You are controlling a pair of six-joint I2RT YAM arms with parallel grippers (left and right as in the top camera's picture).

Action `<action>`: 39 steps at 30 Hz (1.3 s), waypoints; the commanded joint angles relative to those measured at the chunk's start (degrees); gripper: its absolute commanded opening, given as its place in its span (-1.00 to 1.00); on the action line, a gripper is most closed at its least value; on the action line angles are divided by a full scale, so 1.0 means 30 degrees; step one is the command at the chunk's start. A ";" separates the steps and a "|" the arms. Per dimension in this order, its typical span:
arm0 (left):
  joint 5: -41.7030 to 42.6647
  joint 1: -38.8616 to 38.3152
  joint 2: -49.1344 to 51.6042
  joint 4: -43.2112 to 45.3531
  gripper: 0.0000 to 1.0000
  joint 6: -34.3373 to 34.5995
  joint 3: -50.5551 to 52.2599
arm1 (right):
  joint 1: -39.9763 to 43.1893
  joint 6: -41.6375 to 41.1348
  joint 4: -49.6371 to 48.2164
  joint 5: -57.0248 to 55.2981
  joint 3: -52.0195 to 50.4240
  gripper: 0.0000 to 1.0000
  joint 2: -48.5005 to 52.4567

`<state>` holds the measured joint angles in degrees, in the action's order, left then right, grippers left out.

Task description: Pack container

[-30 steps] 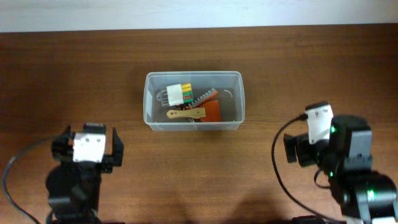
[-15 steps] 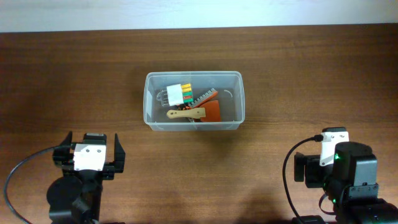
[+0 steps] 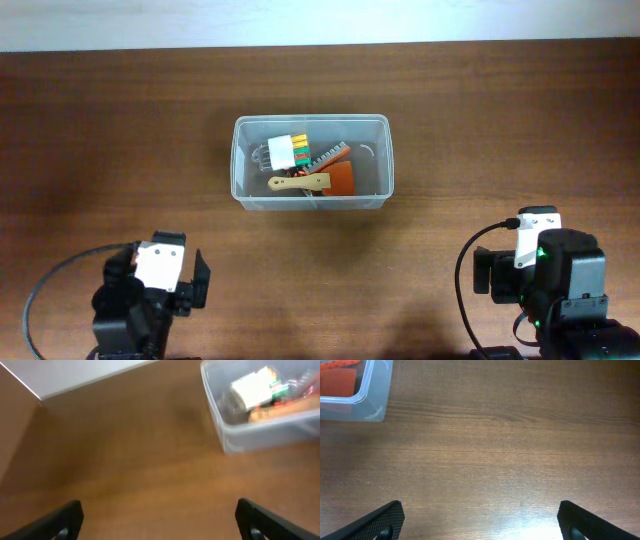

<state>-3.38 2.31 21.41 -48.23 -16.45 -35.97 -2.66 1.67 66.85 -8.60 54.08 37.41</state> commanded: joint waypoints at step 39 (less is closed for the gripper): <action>0.0211 -0.0095 -0.0124 -0.2827 0.98 0.0262 0.0087 | 0.0160 -0.0219 -2.0844 0.0933 -1.7923 0.97 -1.2407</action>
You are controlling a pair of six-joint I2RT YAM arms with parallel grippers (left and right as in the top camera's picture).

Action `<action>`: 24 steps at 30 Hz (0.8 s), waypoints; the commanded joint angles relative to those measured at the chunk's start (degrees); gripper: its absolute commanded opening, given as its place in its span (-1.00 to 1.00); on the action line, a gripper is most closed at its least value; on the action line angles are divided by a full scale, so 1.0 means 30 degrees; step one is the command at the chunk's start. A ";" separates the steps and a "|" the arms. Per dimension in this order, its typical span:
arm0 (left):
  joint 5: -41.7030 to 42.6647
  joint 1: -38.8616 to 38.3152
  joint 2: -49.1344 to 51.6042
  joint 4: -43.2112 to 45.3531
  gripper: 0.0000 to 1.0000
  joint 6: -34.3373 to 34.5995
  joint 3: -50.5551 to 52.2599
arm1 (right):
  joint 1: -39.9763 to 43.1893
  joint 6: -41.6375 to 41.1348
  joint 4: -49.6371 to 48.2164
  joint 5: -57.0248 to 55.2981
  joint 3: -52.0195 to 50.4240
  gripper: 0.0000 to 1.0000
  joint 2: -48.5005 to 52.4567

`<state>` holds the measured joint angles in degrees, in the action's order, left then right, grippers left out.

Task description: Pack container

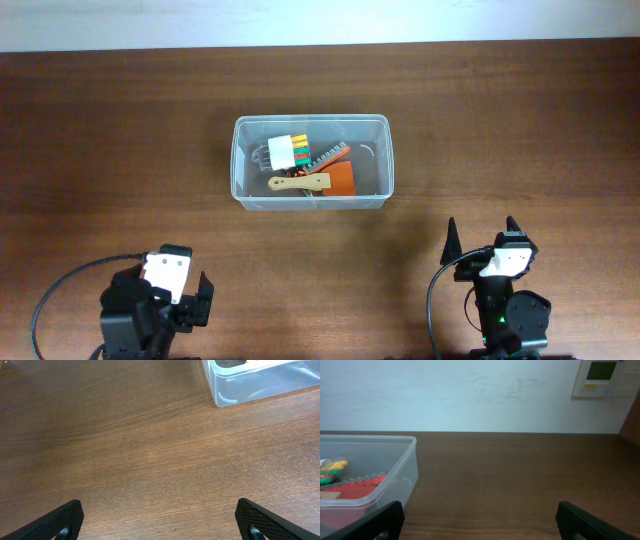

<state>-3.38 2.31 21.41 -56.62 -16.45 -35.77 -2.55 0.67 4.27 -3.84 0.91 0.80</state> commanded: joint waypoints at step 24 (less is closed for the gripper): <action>0.0211 -0.0095 -0.0124 -0.0029 0.98 0.0262 0.0022 | 0.0109 -0.0386 -0.0036 -0.0590 -0.0197 0.97 -0.0197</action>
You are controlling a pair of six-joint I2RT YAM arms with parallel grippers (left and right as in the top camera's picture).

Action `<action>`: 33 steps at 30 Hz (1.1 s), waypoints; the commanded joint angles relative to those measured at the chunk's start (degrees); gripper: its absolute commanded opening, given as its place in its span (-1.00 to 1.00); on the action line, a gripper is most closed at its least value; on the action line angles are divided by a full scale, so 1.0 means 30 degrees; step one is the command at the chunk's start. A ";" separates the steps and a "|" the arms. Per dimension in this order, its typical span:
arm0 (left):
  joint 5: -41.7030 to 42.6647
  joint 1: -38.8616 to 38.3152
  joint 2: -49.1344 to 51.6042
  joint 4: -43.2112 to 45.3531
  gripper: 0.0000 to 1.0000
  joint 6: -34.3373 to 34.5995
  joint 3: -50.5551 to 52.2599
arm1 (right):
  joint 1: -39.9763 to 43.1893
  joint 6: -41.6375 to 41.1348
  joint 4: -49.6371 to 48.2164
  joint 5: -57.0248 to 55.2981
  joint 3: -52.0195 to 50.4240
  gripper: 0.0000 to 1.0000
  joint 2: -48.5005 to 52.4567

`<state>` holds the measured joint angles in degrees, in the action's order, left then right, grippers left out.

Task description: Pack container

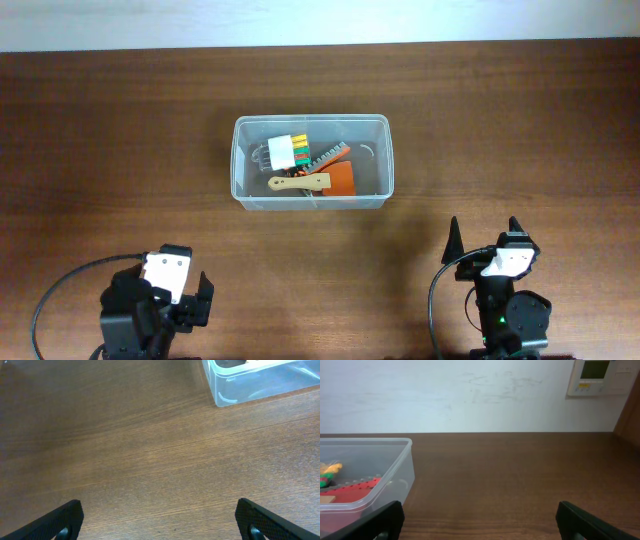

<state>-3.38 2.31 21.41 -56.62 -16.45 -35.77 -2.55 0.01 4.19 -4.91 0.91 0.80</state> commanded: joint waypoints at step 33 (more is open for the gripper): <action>0.4415 -0.0896 -0.7038 1.1788 0.98 0.3082 0.6900 | 0.0109 -0.0168 -0.0007 -0.0233 -0.0197 0.97 -0.0197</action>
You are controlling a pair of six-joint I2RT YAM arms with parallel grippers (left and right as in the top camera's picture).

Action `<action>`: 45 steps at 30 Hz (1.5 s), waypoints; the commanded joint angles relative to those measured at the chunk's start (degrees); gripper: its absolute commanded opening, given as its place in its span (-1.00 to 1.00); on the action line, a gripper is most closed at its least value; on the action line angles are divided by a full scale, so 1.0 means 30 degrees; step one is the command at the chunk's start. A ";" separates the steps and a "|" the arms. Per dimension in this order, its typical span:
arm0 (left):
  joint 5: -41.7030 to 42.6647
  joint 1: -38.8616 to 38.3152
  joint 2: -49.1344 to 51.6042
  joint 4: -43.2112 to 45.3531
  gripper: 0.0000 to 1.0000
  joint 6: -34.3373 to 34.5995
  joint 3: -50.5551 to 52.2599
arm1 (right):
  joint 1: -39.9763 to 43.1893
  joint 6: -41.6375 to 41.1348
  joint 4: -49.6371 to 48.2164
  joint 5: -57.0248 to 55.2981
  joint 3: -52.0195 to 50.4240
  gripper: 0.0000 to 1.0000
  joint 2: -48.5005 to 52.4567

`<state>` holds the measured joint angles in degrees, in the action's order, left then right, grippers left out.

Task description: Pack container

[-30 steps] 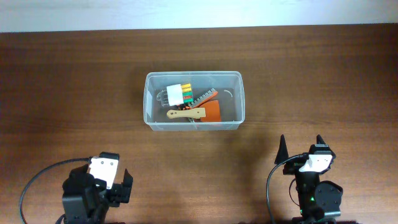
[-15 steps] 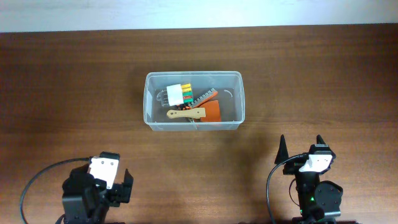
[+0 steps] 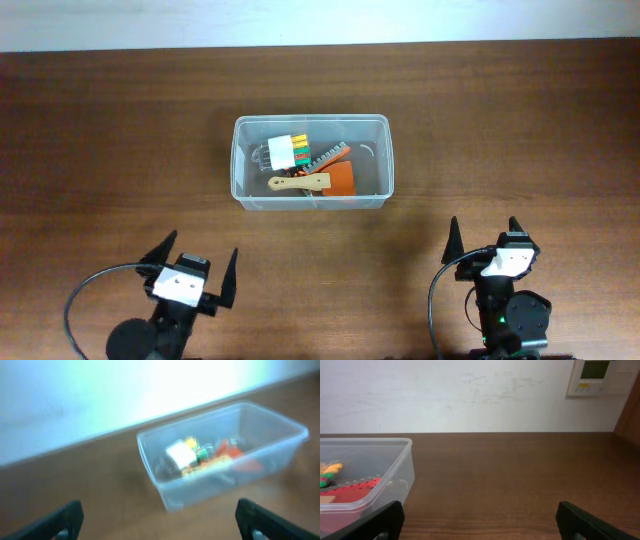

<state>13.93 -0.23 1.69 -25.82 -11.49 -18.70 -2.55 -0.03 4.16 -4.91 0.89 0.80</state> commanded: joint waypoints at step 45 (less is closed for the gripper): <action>-0.7082 -0.0051 -0.0466 0.7315 0.98 0.5472 0.6054 | 0.0109 -0.0153 0.0000 -0.0233 -0.0189 0.97 -0.0197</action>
<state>-8.23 -0.25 0.73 -3.81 4.19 -0.84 -2.55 -0.03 4.16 -4.91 0.89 0.80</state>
